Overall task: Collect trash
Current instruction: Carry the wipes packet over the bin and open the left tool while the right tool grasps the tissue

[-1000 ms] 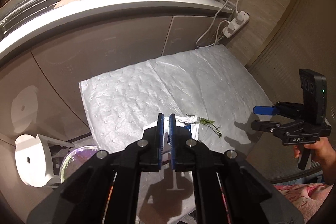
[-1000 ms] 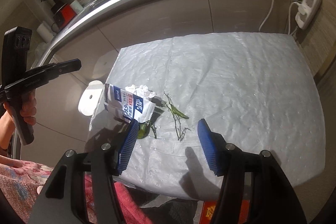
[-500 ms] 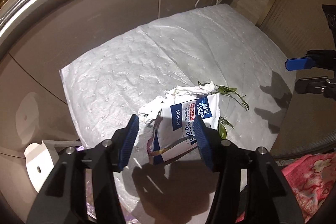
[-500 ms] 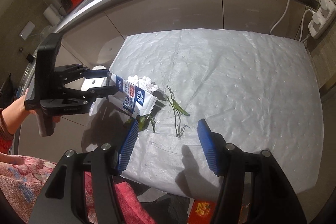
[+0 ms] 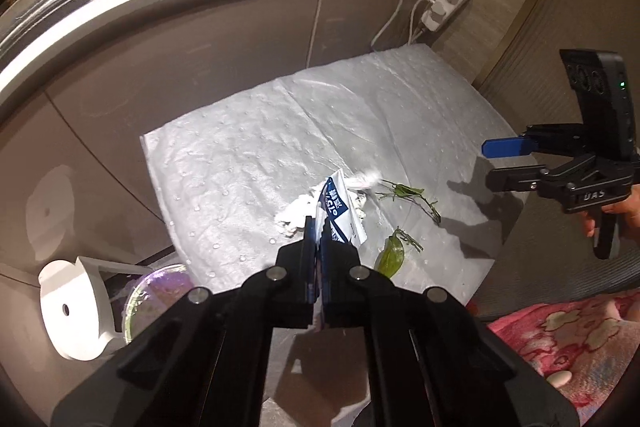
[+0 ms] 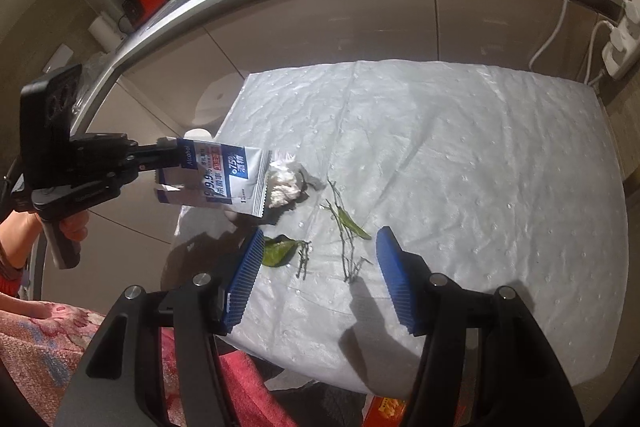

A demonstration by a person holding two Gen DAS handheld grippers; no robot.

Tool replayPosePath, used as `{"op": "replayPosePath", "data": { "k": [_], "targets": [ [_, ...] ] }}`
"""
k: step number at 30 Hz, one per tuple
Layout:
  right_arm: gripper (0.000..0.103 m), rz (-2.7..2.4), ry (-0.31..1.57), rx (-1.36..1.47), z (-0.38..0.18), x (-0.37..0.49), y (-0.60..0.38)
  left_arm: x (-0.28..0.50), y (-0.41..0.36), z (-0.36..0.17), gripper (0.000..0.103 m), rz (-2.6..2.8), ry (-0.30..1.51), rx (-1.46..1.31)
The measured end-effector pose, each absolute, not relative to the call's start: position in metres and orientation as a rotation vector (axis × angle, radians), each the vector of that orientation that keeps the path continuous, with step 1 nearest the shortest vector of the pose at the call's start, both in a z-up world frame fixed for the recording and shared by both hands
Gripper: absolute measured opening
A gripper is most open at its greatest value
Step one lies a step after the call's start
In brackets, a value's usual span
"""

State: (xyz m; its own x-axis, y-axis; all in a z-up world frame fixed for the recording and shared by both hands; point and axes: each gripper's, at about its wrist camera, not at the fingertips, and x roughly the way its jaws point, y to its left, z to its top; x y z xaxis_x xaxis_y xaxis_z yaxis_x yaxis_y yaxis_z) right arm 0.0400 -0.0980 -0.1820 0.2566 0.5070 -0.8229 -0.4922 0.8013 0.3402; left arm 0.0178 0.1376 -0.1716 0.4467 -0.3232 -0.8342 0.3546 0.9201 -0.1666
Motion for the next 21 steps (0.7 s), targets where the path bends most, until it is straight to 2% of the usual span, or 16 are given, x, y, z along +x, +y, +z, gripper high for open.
{"op": "replayPosePath", "data": {
  "k": [7, 17, 18, 19, 21],
  "targets": [
    [0.059, 0.834, 1.101, -0.115, -0.189, 0.052, -0.032, -0.015, 0.193, -0.139, 0.002, -0.284, 0.961, 0.003],
    [0.058, 0.881, 1.163, -0.446, -0.253, 0.077, 0.039, -0.051, 0.253, -0.152, 0.002, -0.141, 1.003, -0.068],
    [0.053, 0.874, 1.161, -0.443, -0.255, 0.079, 0.038, -0.053, 0.257, -0.154, 0.002, -0.132, 1.009, -0.075],
    [0.039, 0.868, 1.176, -0.431, -0.256, 0.082, 0.037, -0.055, 0.262, -0.157, 0.002, -0.119, 1.015, -0.078],
    [0.029, 0.846, 1.177, -0.419, -0.253, 0.086, 0.035, -0.059, 0.272, -0.162, 0.002, -0.102, 1.026, -0.094]
  ]
}}
